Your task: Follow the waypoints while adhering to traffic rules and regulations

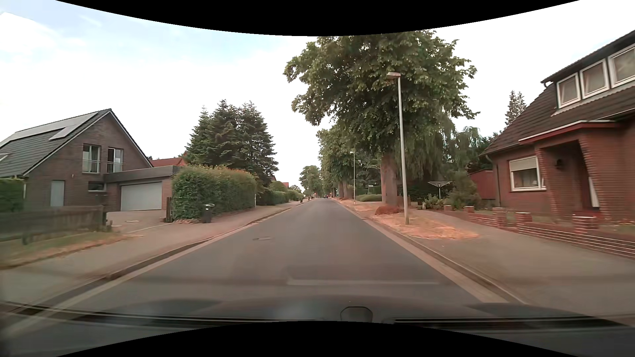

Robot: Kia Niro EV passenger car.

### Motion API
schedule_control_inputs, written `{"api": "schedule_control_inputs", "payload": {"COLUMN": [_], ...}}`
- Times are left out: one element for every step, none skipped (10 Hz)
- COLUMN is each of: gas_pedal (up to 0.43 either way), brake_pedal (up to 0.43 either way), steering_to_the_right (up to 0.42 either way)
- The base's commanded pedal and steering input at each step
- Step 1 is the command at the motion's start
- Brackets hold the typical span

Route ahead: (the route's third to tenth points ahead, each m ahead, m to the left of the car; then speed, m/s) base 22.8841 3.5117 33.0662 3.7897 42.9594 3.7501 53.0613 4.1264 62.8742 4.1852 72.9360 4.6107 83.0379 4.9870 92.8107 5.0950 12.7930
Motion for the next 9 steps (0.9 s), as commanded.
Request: {"api": "schedule_control_inputs", "payload": {"gas_pedal": [0.15,0.15,0.15,0.15,0.138,0.138,0.138,0.138,0.138], "brake_pedal": [0.0,0.0,0.0,0.0,0.0,0.0,0.0,0.0,0.0], "steering_to_the_right": [-0.007,-0.007,-0.007,-0.007,-0.008,-0.007,-0.007,-0.007,-0.007]}}
